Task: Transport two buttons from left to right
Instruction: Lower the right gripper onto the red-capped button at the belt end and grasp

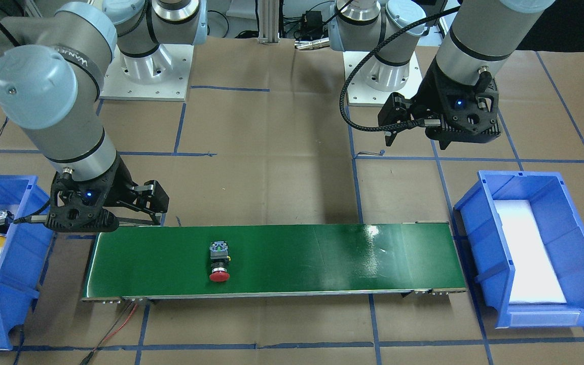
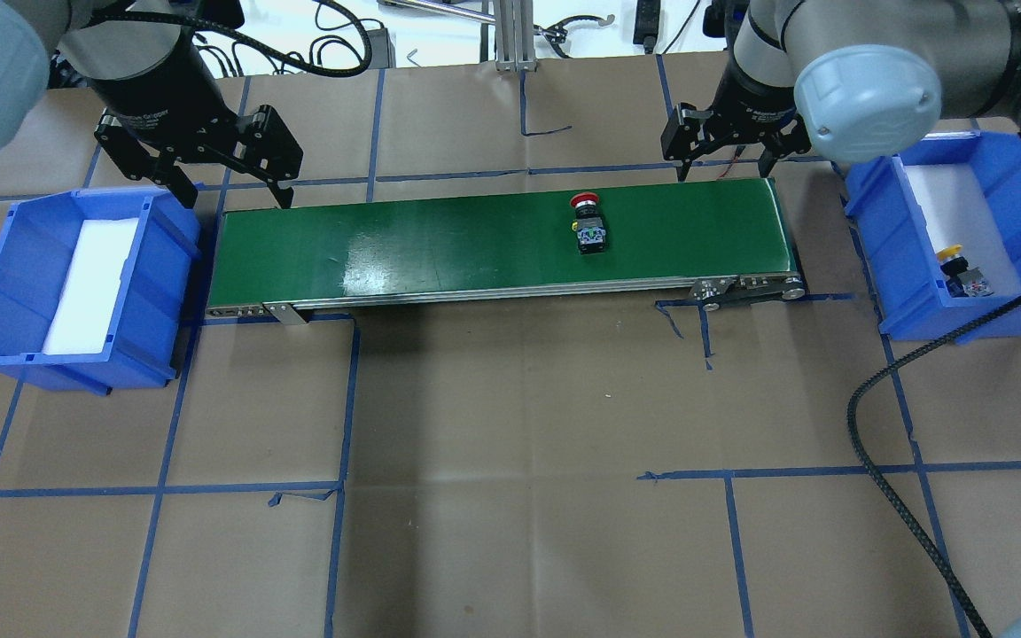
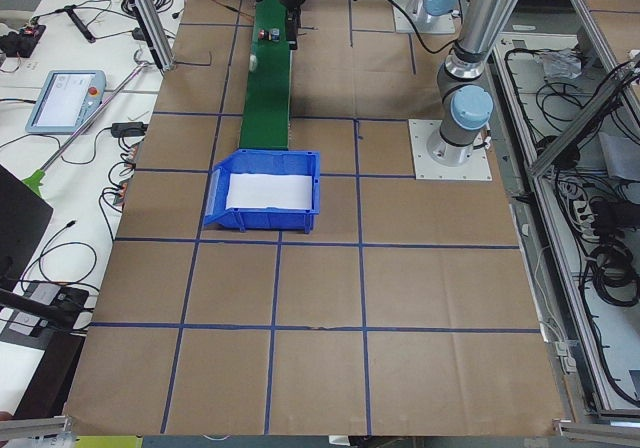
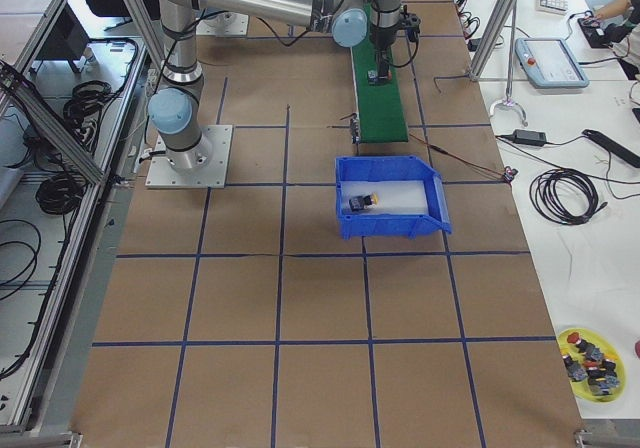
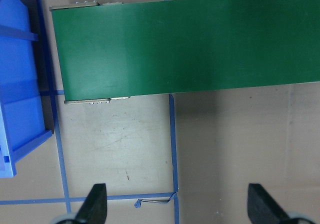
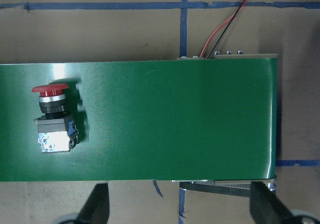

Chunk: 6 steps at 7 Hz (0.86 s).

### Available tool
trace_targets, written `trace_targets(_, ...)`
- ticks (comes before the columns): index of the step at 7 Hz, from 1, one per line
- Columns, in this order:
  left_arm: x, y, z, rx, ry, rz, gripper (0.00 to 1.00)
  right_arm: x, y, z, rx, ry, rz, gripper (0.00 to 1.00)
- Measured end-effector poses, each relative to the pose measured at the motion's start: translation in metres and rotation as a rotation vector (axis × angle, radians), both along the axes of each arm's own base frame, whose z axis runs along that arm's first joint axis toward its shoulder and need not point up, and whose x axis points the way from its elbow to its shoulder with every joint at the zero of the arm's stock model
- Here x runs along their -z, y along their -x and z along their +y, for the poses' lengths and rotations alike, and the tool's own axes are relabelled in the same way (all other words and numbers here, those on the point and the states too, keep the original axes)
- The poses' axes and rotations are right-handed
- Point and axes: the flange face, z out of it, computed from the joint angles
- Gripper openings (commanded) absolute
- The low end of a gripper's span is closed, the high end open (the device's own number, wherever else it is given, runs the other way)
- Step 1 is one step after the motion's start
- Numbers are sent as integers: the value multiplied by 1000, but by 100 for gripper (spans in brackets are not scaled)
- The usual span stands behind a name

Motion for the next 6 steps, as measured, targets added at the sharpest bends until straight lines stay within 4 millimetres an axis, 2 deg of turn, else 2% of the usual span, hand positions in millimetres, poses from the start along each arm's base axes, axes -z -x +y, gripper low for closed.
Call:
trace_targets(1,0,0,0,0,0,0,100,15,-5,1,10,8,-4,98)
trace_targets(3,0,0,0,0,1,1,100,47,-31,5,55,33,-16,99)
trace_targets(6,0,0,0,0,1,0,100,82,-61,-4,81,17,-67,99)
